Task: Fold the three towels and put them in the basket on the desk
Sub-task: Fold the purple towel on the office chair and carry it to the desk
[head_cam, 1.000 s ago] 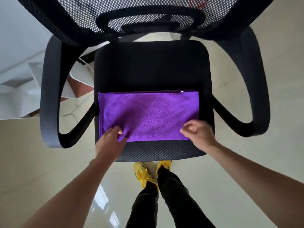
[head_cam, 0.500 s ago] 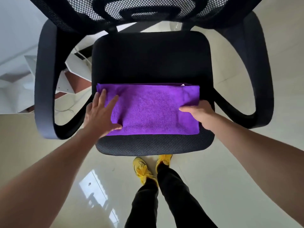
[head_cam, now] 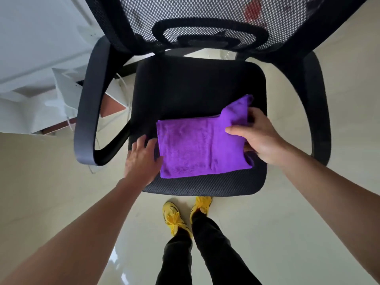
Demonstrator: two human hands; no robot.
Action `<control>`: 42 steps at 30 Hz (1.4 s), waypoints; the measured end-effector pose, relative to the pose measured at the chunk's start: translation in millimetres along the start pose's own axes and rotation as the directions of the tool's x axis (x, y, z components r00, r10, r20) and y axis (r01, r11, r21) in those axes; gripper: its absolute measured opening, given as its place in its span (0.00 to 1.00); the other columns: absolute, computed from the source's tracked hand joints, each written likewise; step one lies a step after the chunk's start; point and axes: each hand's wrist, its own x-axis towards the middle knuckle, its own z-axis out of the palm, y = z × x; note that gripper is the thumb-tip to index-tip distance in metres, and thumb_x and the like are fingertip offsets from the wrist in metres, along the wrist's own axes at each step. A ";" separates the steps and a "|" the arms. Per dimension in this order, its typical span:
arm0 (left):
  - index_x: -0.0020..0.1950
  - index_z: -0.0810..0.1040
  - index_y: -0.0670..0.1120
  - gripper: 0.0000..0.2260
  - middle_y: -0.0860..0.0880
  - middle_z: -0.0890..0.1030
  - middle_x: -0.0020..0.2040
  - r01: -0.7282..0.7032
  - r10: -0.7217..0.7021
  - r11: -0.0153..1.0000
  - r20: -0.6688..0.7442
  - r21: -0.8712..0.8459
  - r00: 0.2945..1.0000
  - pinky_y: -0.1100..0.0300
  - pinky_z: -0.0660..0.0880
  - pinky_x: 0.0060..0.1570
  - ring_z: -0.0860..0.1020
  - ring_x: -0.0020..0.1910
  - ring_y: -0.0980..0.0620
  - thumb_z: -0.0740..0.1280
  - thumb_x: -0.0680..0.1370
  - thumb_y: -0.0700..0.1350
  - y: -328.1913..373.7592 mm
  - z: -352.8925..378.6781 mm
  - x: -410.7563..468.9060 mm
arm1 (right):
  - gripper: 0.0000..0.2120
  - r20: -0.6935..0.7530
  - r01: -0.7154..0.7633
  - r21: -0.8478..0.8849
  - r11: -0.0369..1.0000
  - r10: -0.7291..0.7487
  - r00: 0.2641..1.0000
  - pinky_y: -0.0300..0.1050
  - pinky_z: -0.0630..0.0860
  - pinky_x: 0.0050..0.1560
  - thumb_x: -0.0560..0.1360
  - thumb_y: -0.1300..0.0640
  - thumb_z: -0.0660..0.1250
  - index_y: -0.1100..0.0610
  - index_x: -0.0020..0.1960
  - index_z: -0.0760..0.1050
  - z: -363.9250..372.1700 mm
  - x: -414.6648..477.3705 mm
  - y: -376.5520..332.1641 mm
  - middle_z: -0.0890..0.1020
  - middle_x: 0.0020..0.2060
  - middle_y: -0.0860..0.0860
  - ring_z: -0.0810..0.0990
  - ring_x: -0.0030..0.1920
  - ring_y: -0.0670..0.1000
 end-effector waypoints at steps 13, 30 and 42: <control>0.63 0.75 0.46 0.14 0.45 0.75 0.59 0.129 -0.125 0.989 0.051 -0.078 0.991 0.49 0.73 0.51 0.76 0.56 0.43 0.64 0.77 0.46 -74.7 -3.9 -59.6 | 0.27 0.159 0.132 -0.644 0.754 -0.037 0.987 0.56 0.81 0.44 0.67 0.55 0.75 0.52 0.58 0.62 186.2 35.3 53.3 0.81 0.45 0.55 0.82 0.40 0.61; 0.78 0.47 0.53 0.48 0.45 0.40 0.79 -0.220 0.179 0.953 0.201 0.207 0.963 0.46 0.56 0.73 0.45 0.78 0.42 0.74 0.68 0.58 -1.5 17.9 15.3 | 0.06 -0.179 -0.049 -0.006 0.999 0.047 0.983 0.44 0.79 0.49 0.75 0.62 0.68 0.56 0.52 0.79 58.0 105.1 -0.1 0.83 0.47 0.51 0.82 0.50 0.49; 0.78 0.45 0.53 0.49 0.43 0.39 0.78 -0.237 0.186 0.943 0.219 0.235 0.958 0.45 0.60 0.70 0.47 0.77 0.40 0.73 0.68 0.59 5.7 17.6 13.7 | 0.05 0.074 -0.241 -0.181 0.953 0.258 0.963 0.39 0.75 0.38 0.70 0.65 0.72 0.59 0.38 0.83 52.6 0.1 119.2 0.84 0.32 0.56 0.83 0.34 0.46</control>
